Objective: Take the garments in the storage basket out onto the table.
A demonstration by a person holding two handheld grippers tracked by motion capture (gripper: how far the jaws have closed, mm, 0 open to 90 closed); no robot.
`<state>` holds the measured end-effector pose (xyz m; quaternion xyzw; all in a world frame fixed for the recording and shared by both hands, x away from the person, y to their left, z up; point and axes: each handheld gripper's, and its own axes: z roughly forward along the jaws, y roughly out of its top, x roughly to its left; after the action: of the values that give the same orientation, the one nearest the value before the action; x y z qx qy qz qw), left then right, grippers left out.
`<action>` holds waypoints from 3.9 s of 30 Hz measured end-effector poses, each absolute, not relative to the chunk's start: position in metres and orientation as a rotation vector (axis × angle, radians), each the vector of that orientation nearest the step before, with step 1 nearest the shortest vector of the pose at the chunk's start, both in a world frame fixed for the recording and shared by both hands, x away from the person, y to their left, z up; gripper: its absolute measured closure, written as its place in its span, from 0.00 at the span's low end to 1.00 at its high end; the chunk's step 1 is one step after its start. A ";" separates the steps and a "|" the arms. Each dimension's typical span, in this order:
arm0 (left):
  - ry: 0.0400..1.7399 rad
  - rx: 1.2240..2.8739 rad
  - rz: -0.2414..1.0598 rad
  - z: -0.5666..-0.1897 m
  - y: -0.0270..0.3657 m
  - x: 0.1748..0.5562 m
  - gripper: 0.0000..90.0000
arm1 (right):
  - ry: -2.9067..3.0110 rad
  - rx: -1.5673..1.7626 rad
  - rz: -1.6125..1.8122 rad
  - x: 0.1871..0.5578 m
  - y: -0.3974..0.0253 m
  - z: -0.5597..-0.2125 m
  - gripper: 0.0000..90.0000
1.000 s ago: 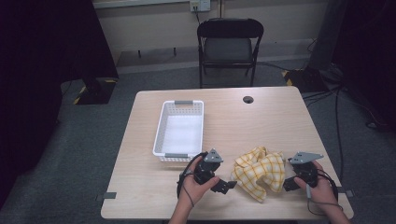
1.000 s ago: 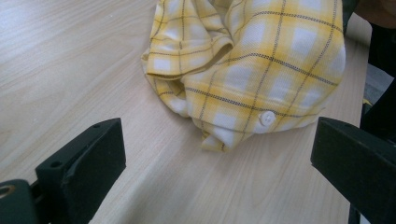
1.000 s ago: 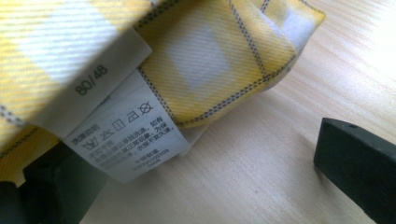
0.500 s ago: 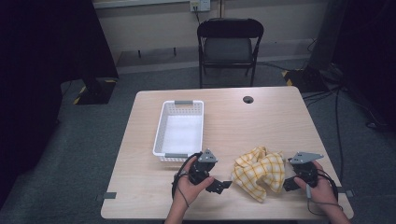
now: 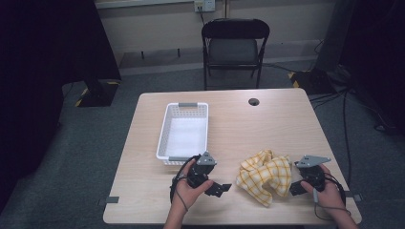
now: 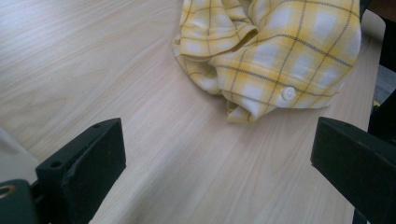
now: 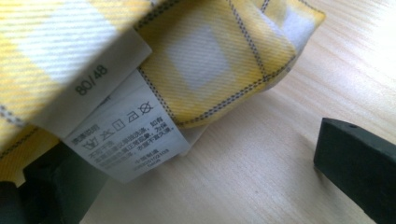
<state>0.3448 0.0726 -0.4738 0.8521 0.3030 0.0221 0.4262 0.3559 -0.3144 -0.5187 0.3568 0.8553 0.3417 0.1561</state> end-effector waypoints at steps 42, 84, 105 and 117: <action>0.843 2.160 0.069 -0.478 0.109 0.349 0.03 | 2.449 1.021 0.978 0.356 -0.314 -0.519 0.00; 0.906 2.127 0.103 -0.476 0.143 0.350 0.04 | 2.449 1.021 0.978 0.356 -0.314 -0.519 0.00; 0.954 2.105 0.116 -0.477 0.158 0.350 0.04 | 2.449 1.021 0.978 0.356 -0.314 -0.519 0.00; 0.980 2.109 0.125 -0.480 0.165 0.350 0.04 | 2.449 1.021 0.978 0.356 -0.314 -0.519 0.00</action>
<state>0.3504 0.1648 -0.4799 0.8318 0.3864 0.0494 0.3954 0.3559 -0.3144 -0.5187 0.3568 0.8554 0.3416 0.1562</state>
